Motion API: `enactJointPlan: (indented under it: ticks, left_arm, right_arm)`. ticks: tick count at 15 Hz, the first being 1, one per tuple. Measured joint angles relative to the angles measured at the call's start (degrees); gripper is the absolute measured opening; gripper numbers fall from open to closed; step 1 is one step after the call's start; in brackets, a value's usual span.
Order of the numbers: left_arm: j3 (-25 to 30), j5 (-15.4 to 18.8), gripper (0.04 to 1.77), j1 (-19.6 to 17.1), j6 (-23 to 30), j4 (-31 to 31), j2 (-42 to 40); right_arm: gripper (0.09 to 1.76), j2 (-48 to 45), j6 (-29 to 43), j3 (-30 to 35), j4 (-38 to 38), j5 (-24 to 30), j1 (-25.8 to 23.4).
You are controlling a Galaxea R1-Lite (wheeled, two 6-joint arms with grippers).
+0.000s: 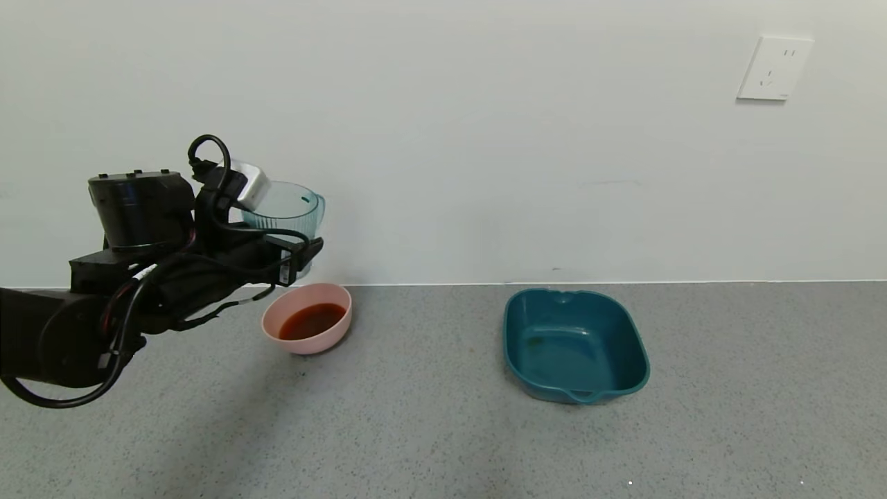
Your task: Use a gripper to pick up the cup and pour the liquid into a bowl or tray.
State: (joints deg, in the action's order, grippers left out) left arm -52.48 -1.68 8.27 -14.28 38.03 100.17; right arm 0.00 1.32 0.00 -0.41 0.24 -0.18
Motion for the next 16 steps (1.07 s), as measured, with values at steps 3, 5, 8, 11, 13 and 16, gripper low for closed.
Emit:
enactJointPlan:
  ticks: [3,5,8,11,13,16]
  left_arm:
    - [1.79,5.92,1.31,1.46,3.17,0.41,-0.34]
    - [2.57,7.90,1.31,3.15,6.36,0.74,-0.23]
    - [2.97,11.90,1.31,5.38,9.24,0.88,0.40]
    - [2.84,15.68,1.31,7.00,9.53,0.88,1.49]
    - [2.38,18.60,1.31,8.02,9.64,0.91,2.45]
    - [1.60,21.20,1.31,9.53,9.98,2.23,4.35]
  right_arm:
    - [1.71,0.00,0.02,0.00,0.00,0.00,0.00]
    - [1.71,0.00,-0.02,0.00,0.00,0.02,0.00]
    - [1.71,0.00,-0.02,0.00,0.00,0.00,0.00]
    - [1.71,0.00,-0.02,0.00,0.00,0.00,0.02]
    - [1.71,0.00,-0.02,0.00,0.00,0.00,0.00]
    - [1.71,0.00,0.00,0.00,0.00,-0.02,0.00]
